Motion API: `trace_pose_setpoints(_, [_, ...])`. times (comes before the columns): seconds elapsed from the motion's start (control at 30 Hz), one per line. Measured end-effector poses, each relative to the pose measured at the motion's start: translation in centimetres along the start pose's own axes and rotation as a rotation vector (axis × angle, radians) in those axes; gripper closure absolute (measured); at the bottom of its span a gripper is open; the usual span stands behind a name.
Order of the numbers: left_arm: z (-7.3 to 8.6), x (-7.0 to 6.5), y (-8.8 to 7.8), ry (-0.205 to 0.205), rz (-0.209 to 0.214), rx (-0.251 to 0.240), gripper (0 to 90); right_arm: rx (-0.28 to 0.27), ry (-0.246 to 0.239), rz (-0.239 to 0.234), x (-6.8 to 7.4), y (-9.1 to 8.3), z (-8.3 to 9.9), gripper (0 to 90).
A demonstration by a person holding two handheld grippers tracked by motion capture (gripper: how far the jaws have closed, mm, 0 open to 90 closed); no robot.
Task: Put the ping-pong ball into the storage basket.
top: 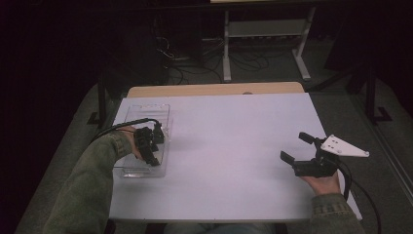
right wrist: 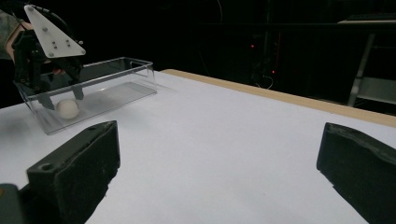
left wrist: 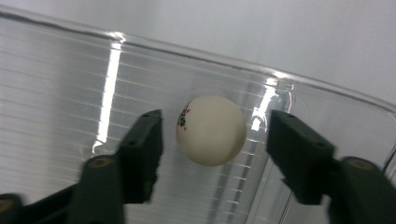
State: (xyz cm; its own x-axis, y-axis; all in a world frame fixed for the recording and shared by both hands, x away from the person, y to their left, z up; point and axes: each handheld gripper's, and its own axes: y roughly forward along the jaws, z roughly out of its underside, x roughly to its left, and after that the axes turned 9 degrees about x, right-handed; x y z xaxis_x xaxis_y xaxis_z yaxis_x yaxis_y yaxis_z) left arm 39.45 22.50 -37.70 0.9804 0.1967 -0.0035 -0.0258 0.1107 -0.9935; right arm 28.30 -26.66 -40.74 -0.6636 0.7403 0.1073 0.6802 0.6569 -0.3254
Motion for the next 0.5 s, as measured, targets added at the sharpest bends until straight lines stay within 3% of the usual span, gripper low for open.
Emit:
trace_pose_setpoints(0.07, [-0.1, -0.1, -0.3, -0.010, -0.042, 0.001, 25.6, 0.003, 0.003, -0.002, 0.0, 0.0, 0.0, 0.0])
trace_pose_setpoints(0.17, [0.0, 0.0, -0.6, -0.024, -0.054, -0.008, 18.3, 0.011, 0.001, -0.006, 0.0, 0.1, 0.0, 0.0])
trace_pose_setpoints(0.27, [0.1, 0.0, -1.2, -0.065, -0.063, -0.044, 10.9, 0.013, 0.004, -0.007, 0.0, 0.1, 0.0, 0.0])
trace_pose_setpoints(0.37, [0.2, 0.2, -1.2, -0.099, -0.090, -0.033, 0.0, 0.012, 0.004, -0.006, 0.0, 0.1, 0.0, 0.0])
trace_pose_setpoints(0.5, [0.6, 0.3, -1.2, -0.121, -0.100, -0.051, 0.0, 0.015, 0.004, -0.007, 0.0, 0.1, 0.1, 0.0])
